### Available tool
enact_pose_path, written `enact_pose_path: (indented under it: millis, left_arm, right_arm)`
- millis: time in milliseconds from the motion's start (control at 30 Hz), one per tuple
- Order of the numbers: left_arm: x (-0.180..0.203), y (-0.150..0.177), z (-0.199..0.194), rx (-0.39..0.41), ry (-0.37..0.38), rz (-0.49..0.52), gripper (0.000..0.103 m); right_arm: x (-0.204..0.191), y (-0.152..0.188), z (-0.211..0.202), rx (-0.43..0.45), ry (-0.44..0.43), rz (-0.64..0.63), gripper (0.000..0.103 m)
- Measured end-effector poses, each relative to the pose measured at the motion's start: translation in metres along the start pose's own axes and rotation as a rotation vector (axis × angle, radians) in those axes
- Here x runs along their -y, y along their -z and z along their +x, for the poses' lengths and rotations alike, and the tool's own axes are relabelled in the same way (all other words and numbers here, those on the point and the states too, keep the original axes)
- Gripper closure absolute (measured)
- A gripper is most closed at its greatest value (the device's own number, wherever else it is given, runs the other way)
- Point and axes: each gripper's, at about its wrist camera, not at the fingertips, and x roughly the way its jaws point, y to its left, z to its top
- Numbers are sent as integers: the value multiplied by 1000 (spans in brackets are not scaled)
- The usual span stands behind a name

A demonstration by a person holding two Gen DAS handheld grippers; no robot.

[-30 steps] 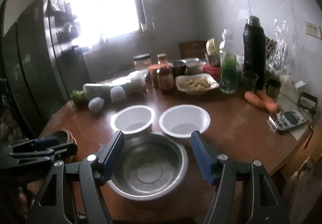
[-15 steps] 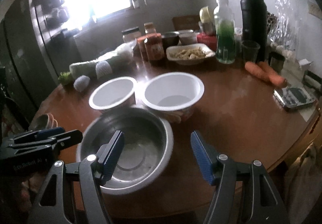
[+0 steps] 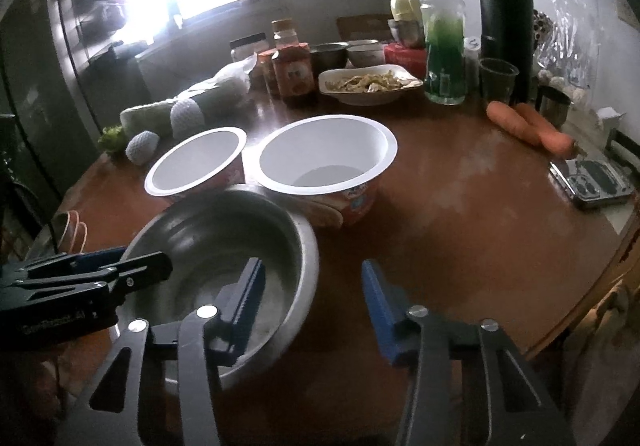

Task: Organize plates and bowls
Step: 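Lift the steel bowl with the left tool toward the plate stack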

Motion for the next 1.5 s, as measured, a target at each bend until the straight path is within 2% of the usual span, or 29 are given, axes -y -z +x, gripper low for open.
enact_pose_path:
  millis: [167, 333, 900, 1233, 1500]
  left_arm:
    - [1, 1, 5, -6, 23, 2, 49]
    - [5, 3, 7, -9, 49, 18, 58]
    - [-7, 9, -18, 32, 36, 8, 58]
    - [-25, 19, -45, 76, 7, -12, 58]
    - [-42, 28, -52, 81, -16, -39, 58]
  right_arm:
    - [-4, 1, 2, 2, -15, -25, 65]
    - [-10, 2, 5, -3, -36, -47, 74]
    - [-30, 2, -11, 14, -51, -83, 74]
    - [-54, 5, -24, 18, -88, -122, 74]
    - [-73, 7, -28, 9, -125, -148, 74]
